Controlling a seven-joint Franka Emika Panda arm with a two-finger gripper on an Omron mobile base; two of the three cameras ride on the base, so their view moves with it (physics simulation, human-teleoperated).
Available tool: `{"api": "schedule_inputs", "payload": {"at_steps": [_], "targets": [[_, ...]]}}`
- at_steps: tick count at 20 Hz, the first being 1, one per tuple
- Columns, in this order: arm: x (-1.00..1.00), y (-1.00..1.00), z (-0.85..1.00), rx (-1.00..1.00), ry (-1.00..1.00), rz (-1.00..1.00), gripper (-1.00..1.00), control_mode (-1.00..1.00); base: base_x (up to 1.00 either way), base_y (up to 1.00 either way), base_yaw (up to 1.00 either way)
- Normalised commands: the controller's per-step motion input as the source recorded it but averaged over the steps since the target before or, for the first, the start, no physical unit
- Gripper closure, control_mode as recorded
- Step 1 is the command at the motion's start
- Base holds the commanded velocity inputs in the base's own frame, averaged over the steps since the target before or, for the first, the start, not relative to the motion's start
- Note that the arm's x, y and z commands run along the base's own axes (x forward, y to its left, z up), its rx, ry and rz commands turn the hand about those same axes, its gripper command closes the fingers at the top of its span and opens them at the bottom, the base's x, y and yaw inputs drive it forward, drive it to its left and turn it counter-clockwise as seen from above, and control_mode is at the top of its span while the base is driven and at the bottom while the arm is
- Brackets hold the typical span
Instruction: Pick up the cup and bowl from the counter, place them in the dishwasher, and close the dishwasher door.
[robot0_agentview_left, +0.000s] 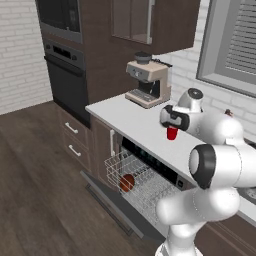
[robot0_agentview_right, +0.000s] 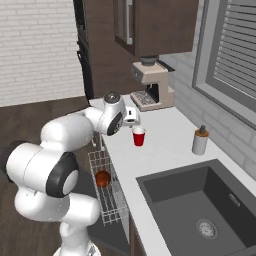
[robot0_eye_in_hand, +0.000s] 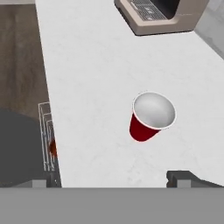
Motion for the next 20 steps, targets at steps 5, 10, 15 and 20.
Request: {"api": "schedule_inputs", "payload": {"at_steps": [5, 10, 15, 20], "targets": [[0.21, -0.31, 0.00, 0.00, 0.03, 0.00, -1.00, -1.00, 0.00, 0.00, 0.00], [0.09, -0.35, 0.00, 0.00, 0.04, 0.00, -1.00, -1.00, 0.00, 0.00, 0.00], [0.28, -0.07, 0.00, 0.00, 0.02, 0.00, -1.00, -1.00, 0.00, 0.00, 0.00], [0.51, 0.00, -0.09, 0.00, 0.02, 0.00, -1.00, -1.00, 0.00, 0.00, 0.00]]}}
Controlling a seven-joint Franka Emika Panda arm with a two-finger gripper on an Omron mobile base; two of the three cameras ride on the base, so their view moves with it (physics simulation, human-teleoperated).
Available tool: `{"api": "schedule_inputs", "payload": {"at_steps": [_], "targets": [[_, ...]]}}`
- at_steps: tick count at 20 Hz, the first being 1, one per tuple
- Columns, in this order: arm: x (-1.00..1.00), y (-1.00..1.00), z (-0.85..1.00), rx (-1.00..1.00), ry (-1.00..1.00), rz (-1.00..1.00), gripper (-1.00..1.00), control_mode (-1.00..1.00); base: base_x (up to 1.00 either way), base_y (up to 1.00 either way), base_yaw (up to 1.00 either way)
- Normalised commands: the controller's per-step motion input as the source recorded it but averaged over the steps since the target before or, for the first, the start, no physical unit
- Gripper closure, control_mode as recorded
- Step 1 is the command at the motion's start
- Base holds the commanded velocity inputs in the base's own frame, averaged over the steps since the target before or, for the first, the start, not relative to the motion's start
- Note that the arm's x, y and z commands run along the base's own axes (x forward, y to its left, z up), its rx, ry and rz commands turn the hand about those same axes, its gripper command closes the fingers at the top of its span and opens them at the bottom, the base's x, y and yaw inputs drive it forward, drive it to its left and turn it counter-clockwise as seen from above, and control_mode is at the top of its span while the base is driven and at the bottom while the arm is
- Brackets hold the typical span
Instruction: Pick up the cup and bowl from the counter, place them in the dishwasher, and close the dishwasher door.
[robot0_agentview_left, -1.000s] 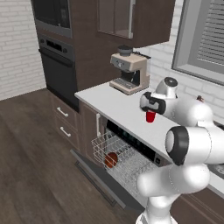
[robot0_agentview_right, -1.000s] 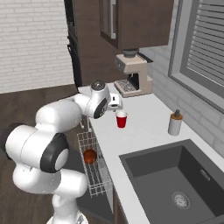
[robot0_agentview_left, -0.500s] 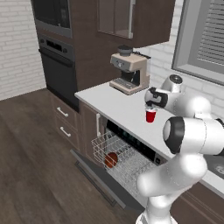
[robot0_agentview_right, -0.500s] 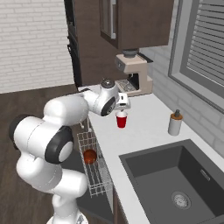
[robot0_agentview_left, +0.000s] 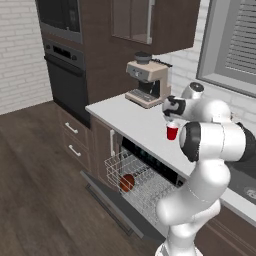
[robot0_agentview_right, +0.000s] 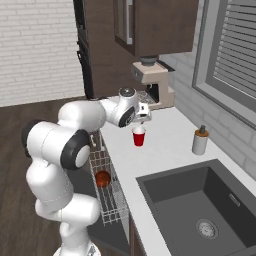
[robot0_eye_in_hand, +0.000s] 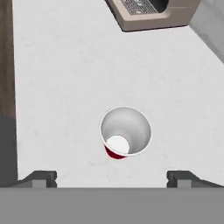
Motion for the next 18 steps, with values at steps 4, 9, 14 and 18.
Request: {"api": "schedule_inputs", "payload": {"at_steps": [4, 9, 14, 18], "targets": [[0.47, 0.04, -0.41, -0.01, 0.15, 0.00, -1.00, -1.00, 0.00, 0.00, 0.00], [0.06, 0.20, -0.20, 0.00, 0.19, 0.00, -1.00, -1.00, 0.00, 0.00, 0.00], [0.00, 0.06, 0.00, 0.00, 0.10, 0.00, -1.00, -1.00, 0.00, 0.00, 0.00], [0.00, 0.01, -0.05, 0.00, 0.06, 0.00, -1.00, -1.00, 0.00, 0.00, 0.00]]}}
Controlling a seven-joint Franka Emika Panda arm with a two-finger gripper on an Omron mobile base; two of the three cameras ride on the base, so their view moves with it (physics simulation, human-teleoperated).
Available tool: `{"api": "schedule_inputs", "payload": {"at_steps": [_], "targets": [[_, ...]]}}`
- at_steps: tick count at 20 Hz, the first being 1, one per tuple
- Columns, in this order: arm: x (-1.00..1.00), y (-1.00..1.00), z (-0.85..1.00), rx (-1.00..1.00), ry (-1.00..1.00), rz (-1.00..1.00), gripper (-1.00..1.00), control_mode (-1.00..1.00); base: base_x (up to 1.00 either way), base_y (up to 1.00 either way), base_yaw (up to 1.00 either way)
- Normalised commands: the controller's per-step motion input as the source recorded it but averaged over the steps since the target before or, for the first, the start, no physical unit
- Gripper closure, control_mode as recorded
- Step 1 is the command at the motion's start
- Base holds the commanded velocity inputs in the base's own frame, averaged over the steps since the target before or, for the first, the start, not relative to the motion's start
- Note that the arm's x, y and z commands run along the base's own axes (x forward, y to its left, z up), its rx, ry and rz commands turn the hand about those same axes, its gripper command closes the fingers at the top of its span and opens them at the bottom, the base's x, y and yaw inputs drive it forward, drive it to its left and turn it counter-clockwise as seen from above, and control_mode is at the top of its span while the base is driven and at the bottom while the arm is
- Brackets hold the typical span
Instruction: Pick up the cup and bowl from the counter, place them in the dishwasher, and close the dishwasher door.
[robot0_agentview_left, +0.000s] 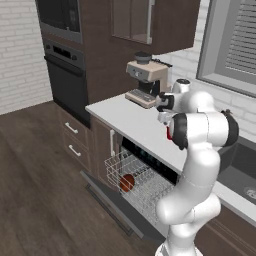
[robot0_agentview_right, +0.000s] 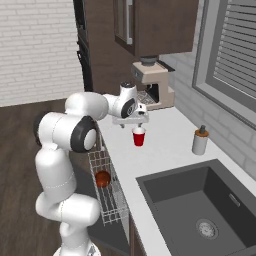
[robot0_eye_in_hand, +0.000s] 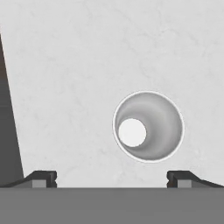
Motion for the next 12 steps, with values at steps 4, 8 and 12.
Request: {"api": "schedule_inputs", "payload": {"at_steps": [4, 8, 12], "targets": [[0.16, 0.00, -0.31, 0.00, 0.08, 0.00, -1.00, -1.00, 0.00, 0.00, 0.00], [0.26, 0.00, -0.26, 0.00, 0.07, 0.00, -1.00, -1.00, 0.00, 0.00, 0.00], [0.21, 0.00, -0.23, 0.00, 0.07, 0.00, -1.00, -1.00, 0.00, 0.00, 0.00]]}}
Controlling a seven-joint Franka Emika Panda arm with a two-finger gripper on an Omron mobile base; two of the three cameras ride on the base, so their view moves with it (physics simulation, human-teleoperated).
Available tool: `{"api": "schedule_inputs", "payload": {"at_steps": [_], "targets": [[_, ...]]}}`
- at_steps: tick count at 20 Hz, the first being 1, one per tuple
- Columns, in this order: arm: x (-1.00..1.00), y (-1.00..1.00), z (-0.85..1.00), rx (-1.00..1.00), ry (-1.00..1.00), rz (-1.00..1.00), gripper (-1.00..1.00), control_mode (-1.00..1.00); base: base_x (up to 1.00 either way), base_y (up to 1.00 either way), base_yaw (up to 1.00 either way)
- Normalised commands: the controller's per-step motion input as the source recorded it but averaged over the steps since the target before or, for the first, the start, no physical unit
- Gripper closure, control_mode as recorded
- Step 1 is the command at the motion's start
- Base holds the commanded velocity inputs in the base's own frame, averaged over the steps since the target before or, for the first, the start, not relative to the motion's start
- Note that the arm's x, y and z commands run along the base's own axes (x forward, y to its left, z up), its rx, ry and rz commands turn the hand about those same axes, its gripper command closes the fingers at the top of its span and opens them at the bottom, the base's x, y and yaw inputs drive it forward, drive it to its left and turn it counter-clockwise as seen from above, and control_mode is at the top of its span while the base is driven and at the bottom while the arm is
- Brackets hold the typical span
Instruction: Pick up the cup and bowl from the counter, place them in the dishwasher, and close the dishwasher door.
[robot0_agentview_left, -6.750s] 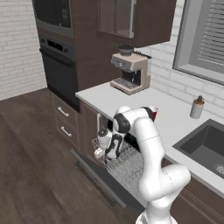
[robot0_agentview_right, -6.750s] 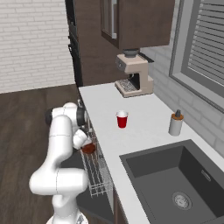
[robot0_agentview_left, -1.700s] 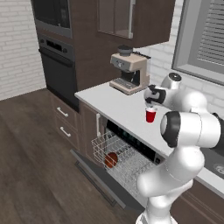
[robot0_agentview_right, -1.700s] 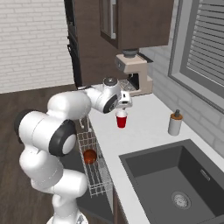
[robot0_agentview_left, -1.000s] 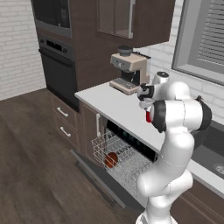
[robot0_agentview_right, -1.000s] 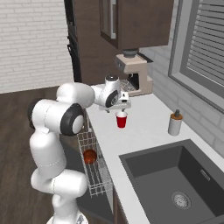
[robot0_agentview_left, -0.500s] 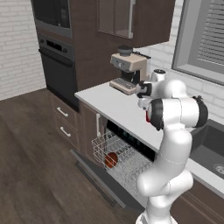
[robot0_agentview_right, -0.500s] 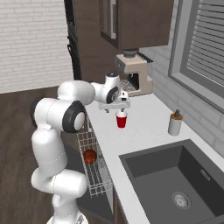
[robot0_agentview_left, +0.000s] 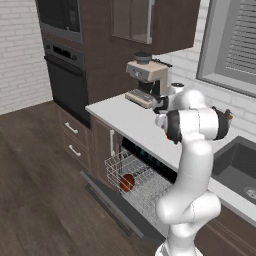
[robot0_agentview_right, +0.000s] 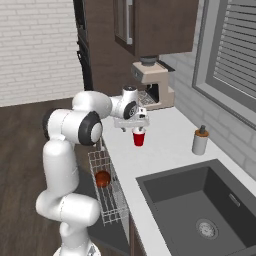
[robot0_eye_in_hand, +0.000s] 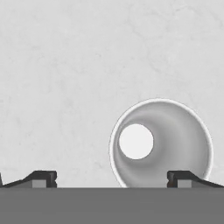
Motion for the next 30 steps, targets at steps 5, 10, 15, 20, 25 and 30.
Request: {"api": "schedule_inputs", "payload": {"at_steps": [5, 10, 15, 20, 25, 30], "targets": [[0.05, 0.00, -0.31, 0.00, 0.09, 0.01, -1.00, -1.00, 0.00, 0.00, 0.00], [0.00, 0.00, -0.25, 0.00, 0.05, 0.02, -1.00, -1.00, 0.00, 0.00, 0.00], [0.00, 0.05, -0.24, 0.00, 0.04, 0.04, 1.00, -1.00, 0.00, 0.00, 0.00], [-0.11, 0.05, -0.17, 0.00, 0.03, 0.03, 1.00, -1.00, 0.00, 0.00, 0.00], [-0.09, 0.01, 0.00, 0.00, 0.00, 0.01, 1.00, -1.00, 0.00, 0.00, 0.00], [-0.07, 0.00, 0.01, 0.00, 0.00, 0.00, 1.00, -1.00, 0.00, 0.00, 0.00]]}}
